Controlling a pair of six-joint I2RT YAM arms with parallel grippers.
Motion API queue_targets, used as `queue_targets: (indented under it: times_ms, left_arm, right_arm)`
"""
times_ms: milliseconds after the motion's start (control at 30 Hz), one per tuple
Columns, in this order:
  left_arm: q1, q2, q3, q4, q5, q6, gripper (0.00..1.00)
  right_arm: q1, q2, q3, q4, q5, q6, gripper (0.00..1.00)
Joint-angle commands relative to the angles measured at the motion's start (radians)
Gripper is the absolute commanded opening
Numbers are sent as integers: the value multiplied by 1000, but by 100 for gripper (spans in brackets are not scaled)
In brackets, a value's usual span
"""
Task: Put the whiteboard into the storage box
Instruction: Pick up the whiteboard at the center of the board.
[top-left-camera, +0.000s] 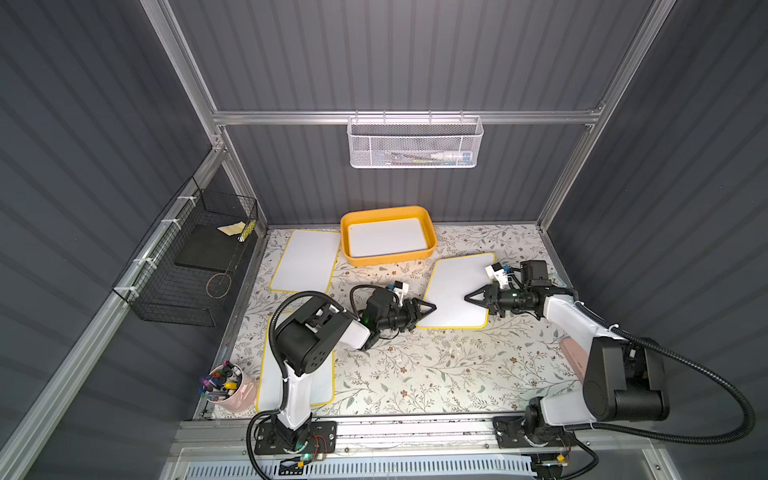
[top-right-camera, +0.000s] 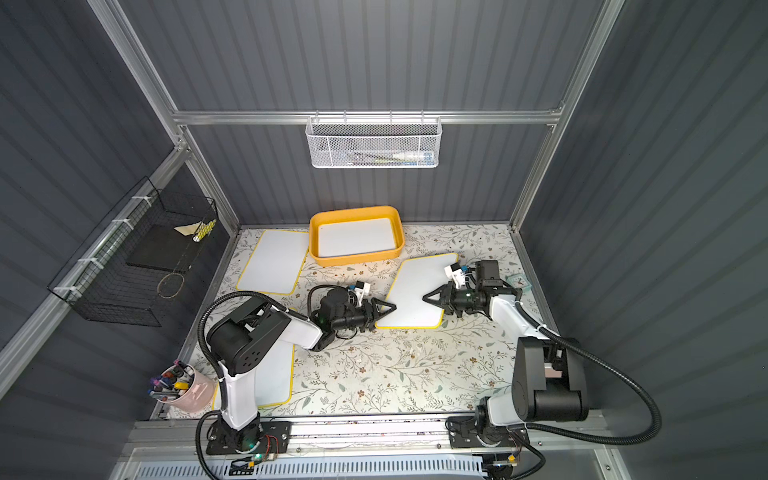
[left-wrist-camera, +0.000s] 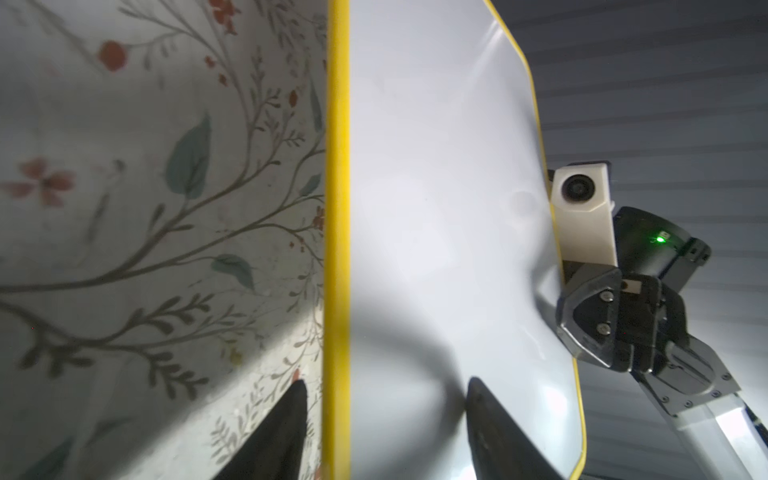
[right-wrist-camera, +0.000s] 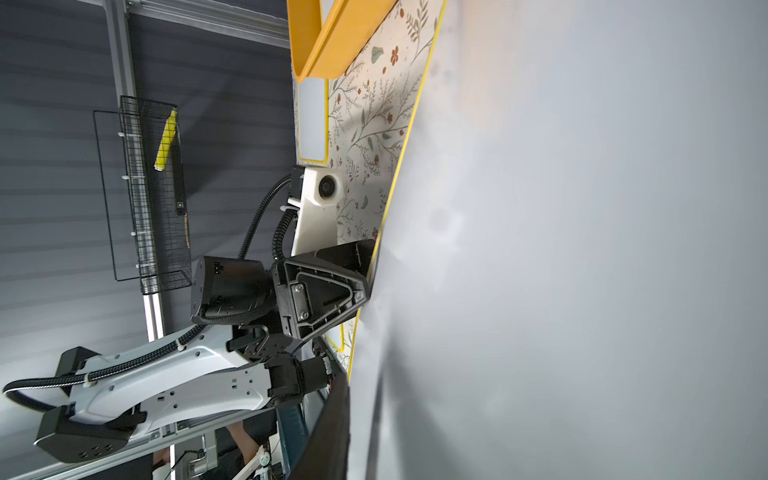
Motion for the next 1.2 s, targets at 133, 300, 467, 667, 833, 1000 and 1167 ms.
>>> queue_targets:
  times_ms: [133, 300, 467, 667, 833, 1000, 1167]
  left_arm:
    - [9, 25, -1, 92, 71, -69, 20]
    - [27, 35, -23, 219, 73, -149, 0]
    - [35, 42, -32, 296, 68, -196, 0]
    - [57, 18, -63, 309, 56, -196, 0]
    - [89, -13, -99, 315, 57, -196, 0]
    - [104, -8, -106, 307, 85, -199, 0]
    - [119, -1, -126, 334, 91, -210, 0]
  right_arm:
    - [11, -40, 10, 68, -173, -39, 5]
    - [11, -34, -14, 135, -161, 11, 20]
    - [11, -42, -77, 338, -149, 172, 44]
    - [7, -78, -112, 509, -104, 317, 63]
    - [-17, -90, -127, 586, -96, 385, 68]
    - [-59, -87, -139, 622, -114, 413, 68]
    - [-69, -87, -129, 629, -131, 418, 64]
